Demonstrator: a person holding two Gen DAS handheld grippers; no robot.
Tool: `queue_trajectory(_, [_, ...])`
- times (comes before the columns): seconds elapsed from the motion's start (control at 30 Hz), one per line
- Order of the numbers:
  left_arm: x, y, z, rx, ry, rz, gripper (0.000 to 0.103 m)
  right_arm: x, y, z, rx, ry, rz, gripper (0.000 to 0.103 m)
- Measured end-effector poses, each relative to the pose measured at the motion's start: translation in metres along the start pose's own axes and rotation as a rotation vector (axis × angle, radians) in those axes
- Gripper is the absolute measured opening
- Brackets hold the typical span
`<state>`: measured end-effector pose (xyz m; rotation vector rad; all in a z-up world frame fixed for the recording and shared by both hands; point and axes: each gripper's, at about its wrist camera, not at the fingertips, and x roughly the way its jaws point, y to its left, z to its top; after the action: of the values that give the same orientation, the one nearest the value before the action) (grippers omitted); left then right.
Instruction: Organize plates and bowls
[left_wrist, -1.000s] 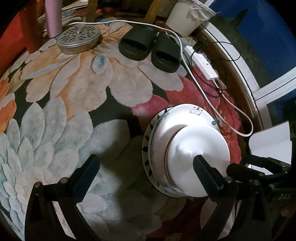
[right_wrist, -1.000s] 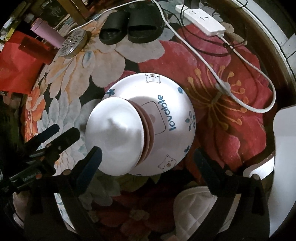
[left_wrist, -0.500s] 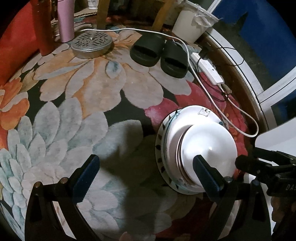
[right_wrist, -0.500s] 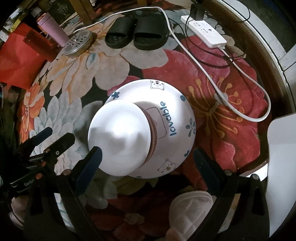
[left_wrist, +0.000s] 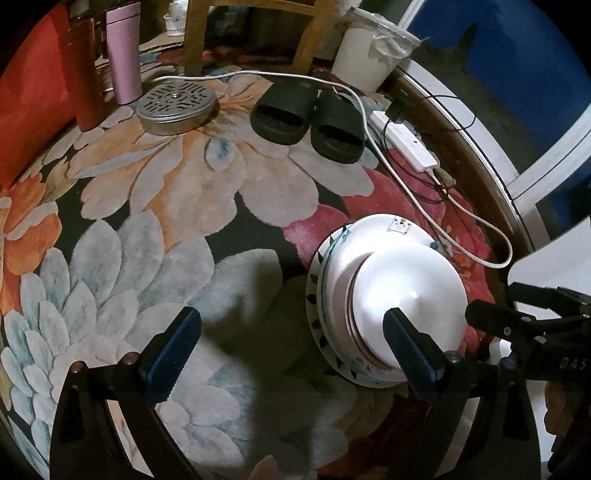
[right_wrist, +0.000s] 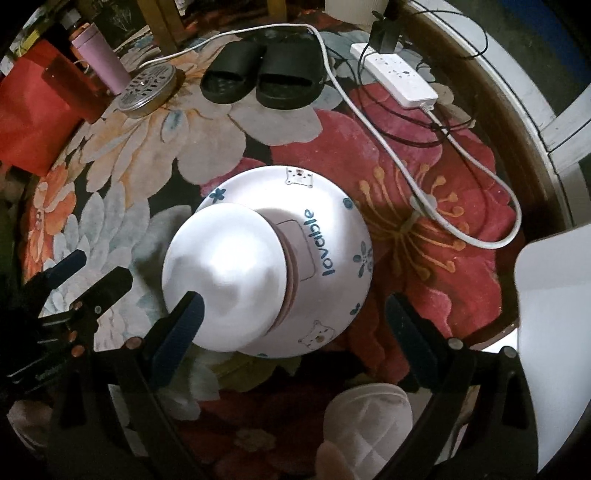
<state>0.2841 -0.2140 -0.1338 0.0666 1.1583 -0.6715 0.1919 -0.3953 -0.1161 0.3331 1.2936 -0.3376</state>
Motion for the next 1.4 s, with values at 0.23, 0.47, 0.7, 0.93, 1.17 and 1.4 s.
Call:
queue_trajectory(0.23, [-0.001, -0.001, -0.004, -0.002, -0.003, 0.059, 0.099, -0.002, 0.004, -0.003, -0.024, -0.02, -0.035, 0.098])
queue_trajectory(0.47, [-0.002, 0.0, -0.007, 0.003, -0.002, 0.075, 0.099, -0.005, 0.011, -0.006, -0.073, -0.04, -0.112, 0.098])
queue_trajectory(0.7, [0.003, -0.004, -0.012, 0.026, 0.029, 0.082, 0.099, -0.002, 0.014, -0.011, -0.103, -0.033, -0.169, 0.098])
queue_trajectory(0.93, [0.007, -0.003, -0.019, 0.035, 0.038, 0.079, 0.099, 0.002, 0.016, -0.018, -0.107, -0.024, -0.156, 0.098])
queue_trajectory(1.17, [0.007, -0.003, -0.021, 0.043, 0.042, 0.078, 0.099, 0.005, 0.015, -0.024, -0.097, -0.024, -0.125, 0.098])
queue_trajectory(1.4, [0.008, -0.003, -0.023, 0.045, 0.04, 0.08, 0.099, 0.004, 0.016, -0.025, -0.1, -0.026, -0.125, 0.098])
